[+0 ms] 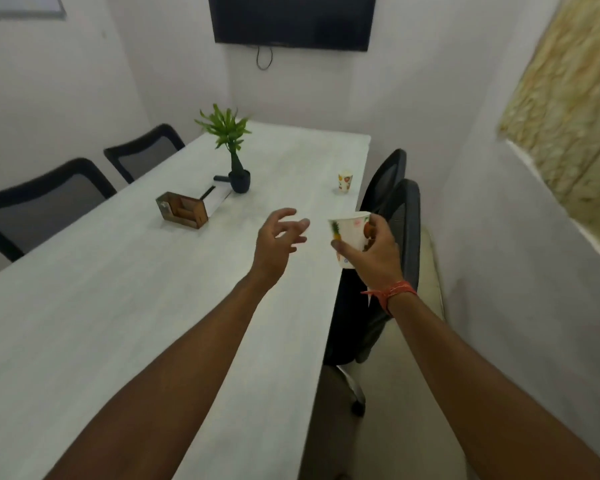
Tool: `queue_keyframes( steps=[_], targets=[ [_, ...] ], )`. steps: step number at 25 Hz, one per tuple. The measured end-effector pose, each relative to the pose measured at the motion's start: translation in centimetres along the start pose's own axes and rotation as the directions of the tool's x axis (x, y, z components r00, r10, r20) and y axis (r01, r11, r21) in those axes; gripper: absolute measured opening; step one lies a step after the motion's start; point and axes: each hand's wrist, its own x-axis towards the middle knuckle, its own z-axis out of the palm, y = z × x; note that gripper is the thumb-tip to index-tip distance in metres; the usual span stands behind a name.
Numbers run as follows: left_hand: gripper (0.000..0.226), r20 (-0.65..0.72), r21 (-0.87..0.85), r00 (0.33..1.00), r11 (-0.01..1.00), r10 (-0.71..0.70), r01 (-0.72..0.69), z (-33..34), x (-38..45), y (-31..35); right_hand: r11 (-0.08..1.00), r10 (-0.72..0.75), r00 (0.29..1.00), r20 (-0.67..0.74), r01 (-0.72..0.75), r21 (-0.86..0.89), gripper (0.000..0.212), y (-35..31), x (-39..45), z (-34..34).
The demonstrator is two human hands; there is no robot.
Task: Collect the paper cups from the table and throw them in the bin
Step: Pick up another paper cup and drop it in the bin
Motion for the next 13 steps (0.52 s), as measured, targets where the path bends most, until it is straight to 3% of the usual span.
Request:
queue_keyframes(
  steps=[5,13],
  targets=[
    [0.057,-0.026,0.141,0.994,0.985,0.102,-0.097,-4.6,-11.1,5.7,0.994,-0.026,0.992,-0.127,0.039,0.101,0.073,-7.5,-11.5,-2.4],
    [0.048,-0.032,0.167,0.976,0.964,0.214,-0.206,-8.7,-29.2,11.3,0.983,-0.095,0.98,-0.175,0.12,0.141,0.07,-15.3,-28.5,-6.7]
  ],
)
